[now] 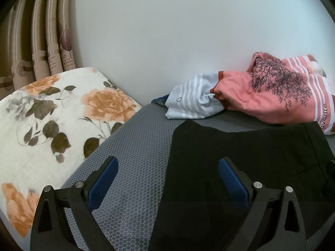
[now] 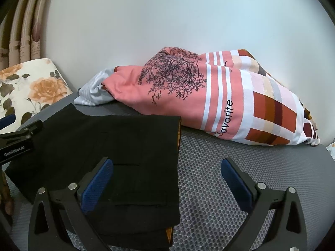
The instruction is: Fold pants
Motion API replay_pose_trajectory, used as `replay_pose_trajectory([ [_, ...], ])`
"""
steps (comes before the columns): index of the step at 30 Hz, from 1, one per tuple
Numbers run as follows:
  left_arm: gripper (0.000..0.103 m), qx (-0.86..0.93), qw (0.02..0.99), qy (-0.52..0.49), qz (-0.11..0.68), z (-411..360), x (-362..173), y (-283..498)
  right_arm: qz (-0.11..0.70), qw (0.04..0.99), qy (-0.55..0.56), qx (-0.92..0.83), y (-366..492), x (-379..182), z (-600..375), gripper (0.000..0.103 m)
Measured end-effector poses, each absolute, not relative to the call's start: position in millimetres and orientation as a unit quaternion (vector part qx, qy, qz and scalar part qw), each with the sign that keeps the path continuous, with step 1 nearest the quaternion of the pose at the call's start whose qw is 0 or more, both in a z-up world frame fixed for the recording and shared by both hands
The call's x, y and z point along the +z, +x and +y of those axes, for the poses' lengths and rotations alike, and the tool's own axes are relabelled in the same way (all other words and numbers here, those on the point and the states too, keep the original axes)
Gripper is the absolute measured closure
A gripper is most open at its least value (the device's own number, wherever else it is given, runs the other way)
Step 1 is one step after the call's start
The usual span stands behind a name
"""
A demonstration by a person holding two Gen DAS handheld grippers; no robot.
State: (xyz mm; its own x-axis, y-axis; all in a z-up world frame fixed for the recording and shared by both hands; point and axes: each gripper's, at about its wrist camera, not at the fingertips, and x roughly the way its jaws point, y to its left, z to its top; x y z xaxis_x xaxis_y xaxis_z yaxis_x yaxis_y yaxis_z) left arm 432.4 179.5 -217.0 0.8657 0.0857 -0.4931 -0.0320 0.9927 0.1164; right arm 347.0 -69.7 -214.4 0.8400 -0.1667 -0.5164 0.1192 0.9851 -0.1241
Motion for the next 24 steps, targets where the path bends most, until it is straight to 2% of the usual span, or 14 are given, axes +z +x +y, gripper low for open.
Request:
replay_pose_trajectory([
  [24,0.004,0.030,0.964,0.050,0.259,184.1,-219.1,432.1,0.289,0.950,-0.066,-0.096,354.0,-218.8,-66.0,0.000],
])
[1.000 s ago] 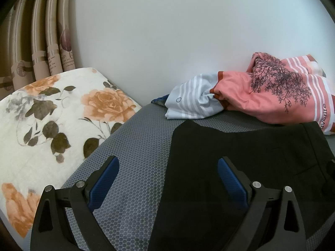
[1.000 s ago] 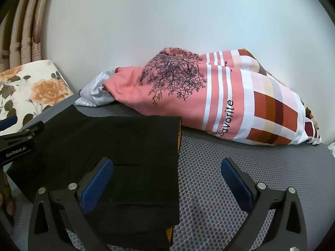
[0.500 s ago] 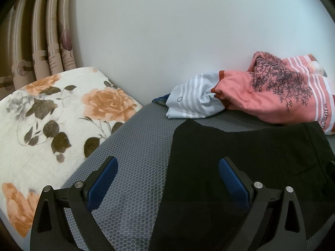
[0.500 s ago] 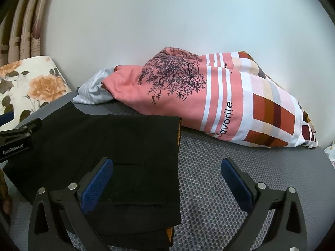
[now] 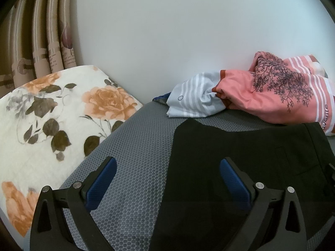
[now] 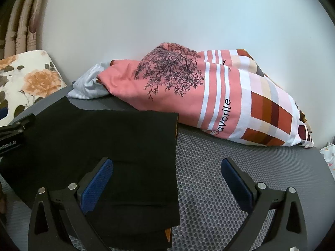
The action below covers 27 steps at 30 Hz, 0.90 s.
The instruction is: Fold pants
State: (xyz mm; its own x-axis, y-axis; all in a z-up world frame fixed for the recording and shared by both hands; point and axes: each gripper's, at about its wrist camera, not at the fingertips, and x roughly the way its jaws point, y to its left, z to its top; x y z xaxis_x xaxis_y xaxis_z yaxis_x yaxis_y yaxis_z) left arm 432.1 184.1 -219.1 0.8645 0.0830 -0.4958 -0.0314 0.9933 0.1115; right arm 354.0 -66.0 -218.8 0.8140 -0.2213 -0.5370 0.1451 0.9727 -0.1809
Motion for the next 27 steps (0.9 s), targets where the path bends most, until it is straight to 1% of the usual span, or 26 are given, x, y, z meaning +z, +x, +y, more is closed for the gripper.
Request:
replay_pose_trajectory([
  [8,0.003,0.031,0.964,0.051,0.258,183.5,-218.4,432.0,0.311,0.941,-0.079,-0.110,360.8,-223.8,-63.9,0.000],
  [27,0.003,0.032,0.964,0.054,0.258,182.9,-218.5,432.9,0.311,0.942,-0.069,-0.105,360.5,-224.3,-64.8,0.000],
])
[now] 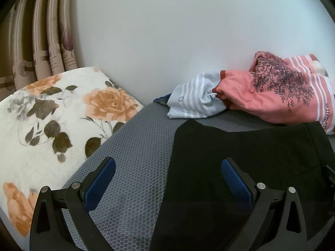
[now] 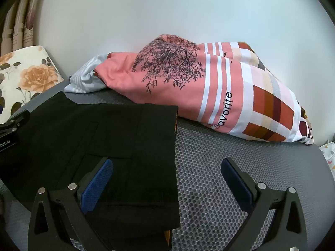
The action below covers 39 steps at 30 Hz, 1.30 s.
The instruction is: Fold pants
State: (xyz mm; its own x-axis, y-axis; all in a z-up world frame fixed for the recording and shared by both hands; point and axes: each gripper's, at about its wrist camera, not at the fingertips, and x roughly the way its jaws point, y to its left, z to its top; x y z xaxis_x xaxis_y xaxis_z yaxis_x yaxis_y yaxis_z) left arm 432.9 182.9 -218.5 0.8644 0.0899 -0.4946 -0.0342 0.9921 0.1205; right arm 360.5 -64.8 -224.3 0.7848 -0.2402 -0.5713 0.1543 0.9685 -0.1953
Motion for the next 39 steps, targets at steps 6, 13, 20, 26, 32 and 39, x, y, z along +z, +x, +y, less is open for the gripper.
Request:
replay_pose_trajectory([
  [6,0.002,0.032,0.964,0.054,0.259,183.9,-218.7,432.4,0.313,0.942,-0.069,-0.103,361.9,-223.8,-64.6,0.000],
  [13,0.002,0.032,0.964,0.055,0.259,182.8,-218.7,433.0,0.314,0.941,-0.070,-0.103,362.4,-223.7,-64.0,0.000],
  [20,0.002,0.032,0.964,0.055,0.258,183.3,-218.7,432.5,0.318,0.940,-0.070,-0.103,363.4,-224.1,-62.6,0.000],
  [26,0.002,0.032,0.964,0.054,0.258,181.8,-218.6,434.1,0.320,0.939,-0.070,-0.103,364.0,-225.3,-63.2,0.000],
  [32,0.002,0.031,0.964,0.055,0.259,182.6,-218.7,434.1,0.323,0.938,-0.071,-0.103,365.1,-226.1,-63.1,0.000],
  [39,0.002,0.032,0.965,0.054,0.255,183.0,-218.1,434.0,0.327,0.936,-0.075,-0.106,367.1,-228.1,-62.5,0.000],
])
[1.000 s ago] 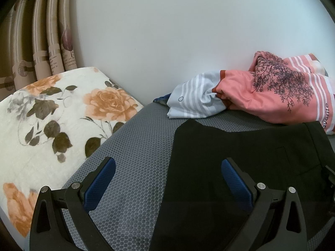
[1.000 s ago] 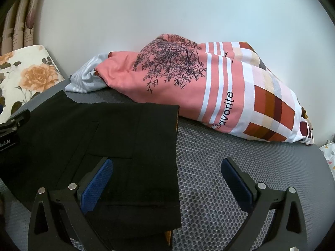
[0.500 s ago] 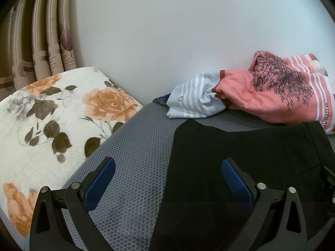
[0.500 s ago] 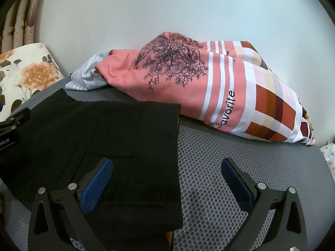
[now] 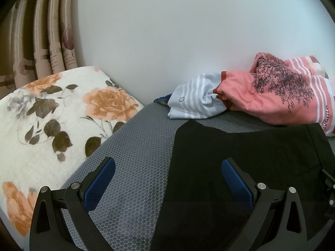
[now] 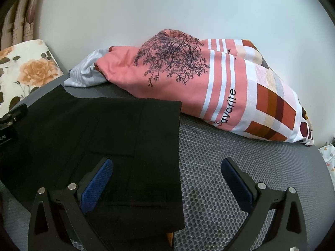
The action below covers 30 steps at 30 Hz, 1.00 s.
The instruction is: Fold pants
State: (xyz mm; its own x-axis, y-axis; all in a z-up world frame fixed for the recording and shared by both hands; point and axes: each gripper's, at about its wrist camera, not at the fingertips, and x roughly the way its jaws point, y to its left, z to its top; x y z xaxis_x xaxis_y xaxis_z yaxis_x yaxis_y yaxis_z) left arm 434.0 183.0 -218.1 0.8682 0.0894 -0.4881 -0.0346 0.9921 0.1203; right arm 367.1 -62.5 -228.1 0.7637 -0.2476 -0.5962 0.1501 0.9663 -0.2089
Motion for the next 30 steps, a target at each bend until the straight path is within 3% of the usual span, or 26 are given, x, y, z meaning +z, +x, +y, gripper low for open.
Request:
replay_pose_trajectory([
  [7,0.002,0.060,0.973,0.048,0.217,190,-208,411,0.325,0.937,-0.071,-0.110,366,-228,-65,0.000],
  [14,0.002,0.084,0.965,-0.001,0.248,224,-211,363,0.309,0.943,-0.060,-0.104,361,-223,-69,0.000],
  [21,0.002,0.071,0.953,0.031,0.293,236,-211,334,0.332,0.941,-0.006,-0.063,351,-223,-85,0.000],
  [30,0.002,0.062,0.956,0.082,0.274,217,-185,312,0.352,0.935,0.034,-0.023,307,-208,-101,0.000],
])
